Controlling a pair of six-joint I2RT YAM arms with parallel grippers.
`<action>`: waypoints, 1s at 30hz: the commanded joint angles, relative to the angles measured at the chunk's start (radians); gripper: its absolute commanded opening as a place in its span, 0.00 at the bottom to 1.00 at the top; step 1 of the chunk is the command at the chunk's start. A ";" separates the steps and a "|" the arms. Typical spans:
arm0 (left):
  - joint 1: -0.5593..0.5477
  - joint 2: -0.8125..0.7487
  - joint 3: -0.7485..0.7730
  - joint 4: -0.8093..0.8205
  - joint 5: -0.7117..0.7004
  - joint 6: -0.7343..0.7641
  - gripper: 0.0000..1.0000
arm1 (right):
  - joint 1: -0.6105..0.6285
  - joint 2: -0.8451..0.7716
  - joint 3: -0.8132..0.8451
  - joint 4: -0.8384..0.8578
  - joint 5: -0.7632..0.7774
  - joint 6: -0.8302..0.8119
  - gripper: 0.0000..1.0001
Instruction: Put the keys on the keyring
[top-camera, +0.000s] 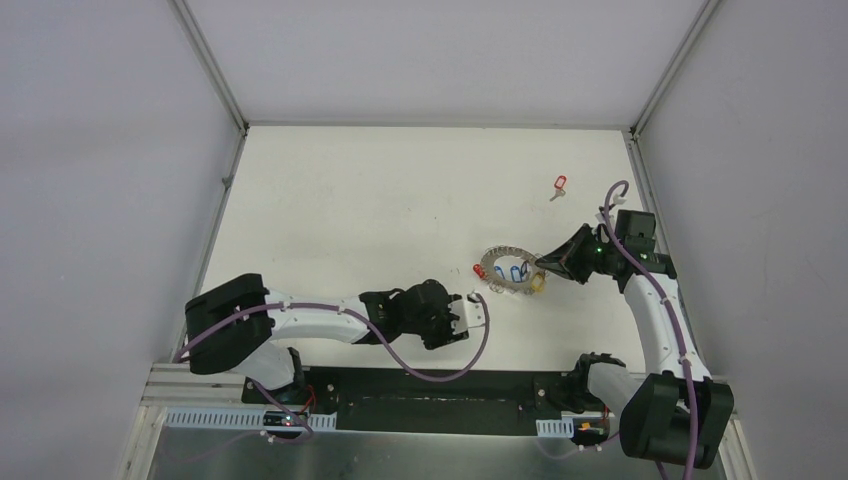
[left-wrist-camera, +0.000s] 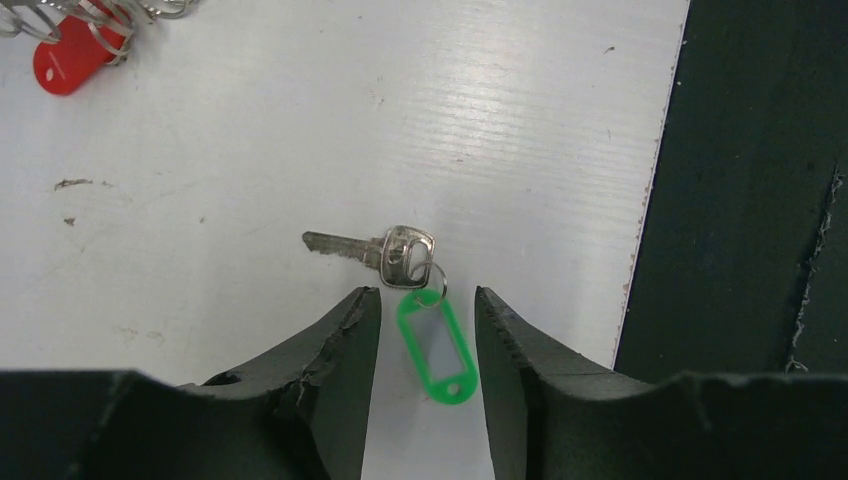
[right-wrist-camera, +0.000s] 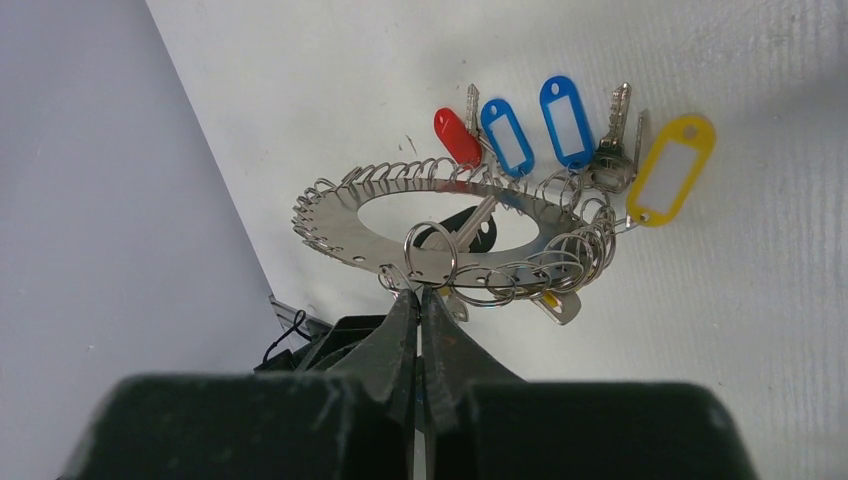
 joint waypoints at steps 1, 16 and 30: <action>-0.004 0.037 0.011 0.107 0.061 0.071 0.39 | -0.005 0.010 -0.006 0.014 -0.011 -0.024 0.00; -0.005 0.102 0.042 0.060 0.057 0.124 0.06 | -0.005 0.028 0.001 0.026 -0.026 -0.031 0.00; 0.021 -0.168 0.126 -0.147 -0.027 0.011 0.00 | 0.066 0.002 0.090 -0.037 0.043 -0.114 0.00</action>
